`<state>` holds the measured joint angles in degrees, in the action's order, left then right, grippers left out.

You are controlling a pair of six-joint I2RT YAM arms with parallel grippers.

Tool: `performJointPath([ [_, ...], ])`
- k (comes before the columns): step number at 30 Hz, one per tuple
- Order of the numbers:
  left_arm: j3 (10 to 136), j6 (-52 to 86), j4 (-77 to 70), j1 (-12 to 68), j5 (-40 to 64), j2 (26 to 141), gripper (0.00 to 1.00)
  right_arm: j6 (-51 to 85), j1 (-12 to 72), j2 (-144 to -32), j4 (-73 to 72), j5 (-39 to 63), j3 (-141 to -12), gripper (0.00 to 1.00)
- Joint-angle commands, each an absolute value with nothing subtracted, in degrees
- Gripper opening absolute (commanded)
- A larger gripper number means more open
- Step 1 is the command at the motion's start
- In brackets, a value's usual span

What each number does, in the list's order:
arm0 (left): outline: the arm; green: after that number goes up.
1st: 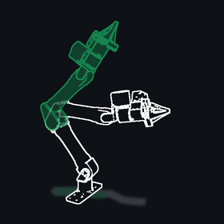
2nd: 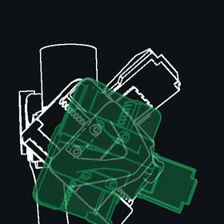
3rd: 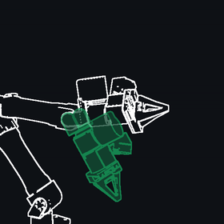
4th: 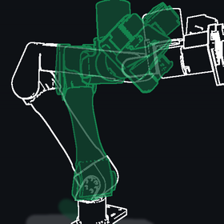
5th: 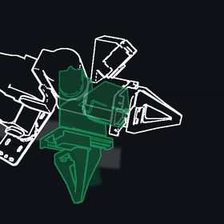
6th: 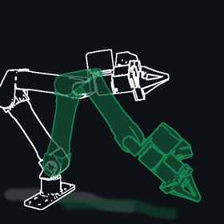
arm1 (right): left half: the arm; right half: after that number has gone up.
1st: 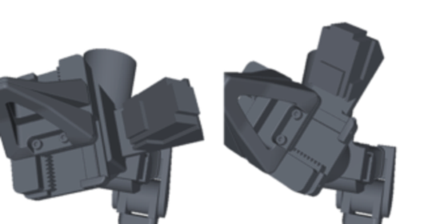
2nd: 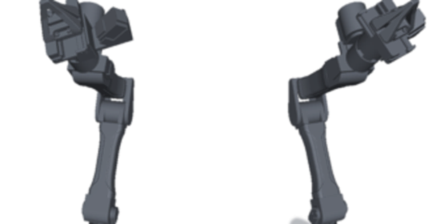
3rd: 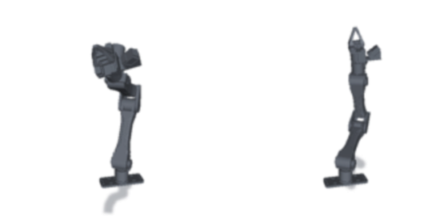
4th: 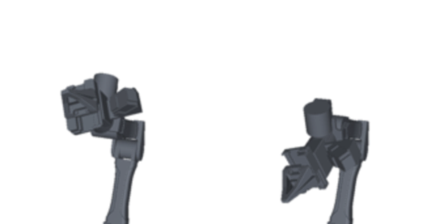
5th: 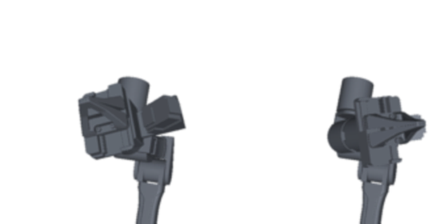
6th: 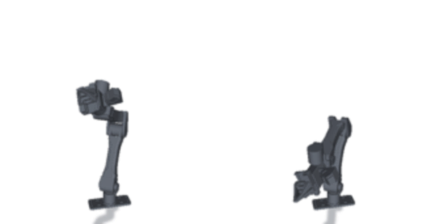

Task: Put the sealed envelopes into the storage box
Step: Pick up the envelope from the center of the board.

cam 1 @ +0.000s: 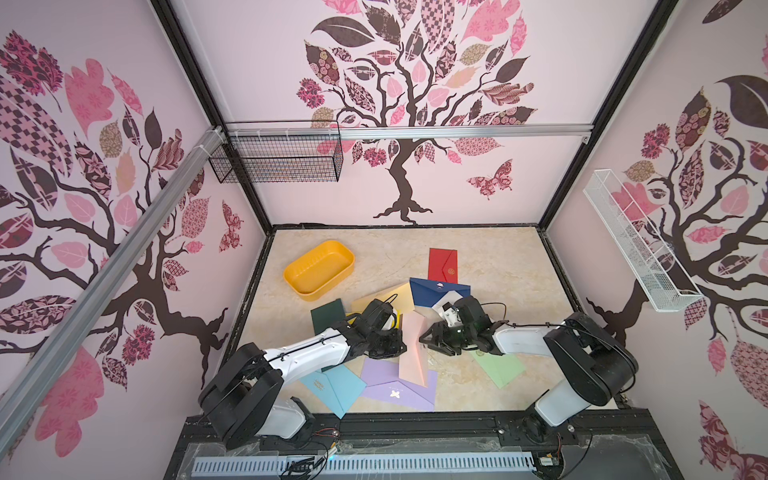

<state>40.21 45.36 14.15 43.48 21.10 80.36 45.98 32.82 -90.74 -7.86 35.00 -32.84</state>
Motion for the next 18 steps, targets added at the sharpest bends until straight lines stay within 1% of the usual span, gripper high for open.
performJointPath([
  [1, 41.99, 44.28, 14.95, 43.31, 21.24, 80.68, 0.00, 43.49, 32.96, -88.10, -1.06, 32.51, -34.26, 0.53],
  [6, 43.19, 42.35, 15.64, 43.27, 22.71, 79.83, 0.00, 39.70, 30.62, -81.72, 5.14, 31.55, -35.64, 0.55],
  [12, 47.17, 36.36, 15.11, 43.31, 28.21, 76.65, 0.00, 33.17, 23.11, -69.38, 11.73, 35.06, -36.83, 0.62],
  [15, 50.14, 33.56, 15.97, 43.24, 30.45, 75.12, 0.00, 30.83, 20.22, -64.90, 13.34, 37.75, -38.06, 0.63],
  [18, 52.52, 32.14, 16.82, 43.26, 31.22, 73.41, 0.00, 29.89, 19.56, -61.00, 12.64, 41.16, -39.40, 0.63],
])
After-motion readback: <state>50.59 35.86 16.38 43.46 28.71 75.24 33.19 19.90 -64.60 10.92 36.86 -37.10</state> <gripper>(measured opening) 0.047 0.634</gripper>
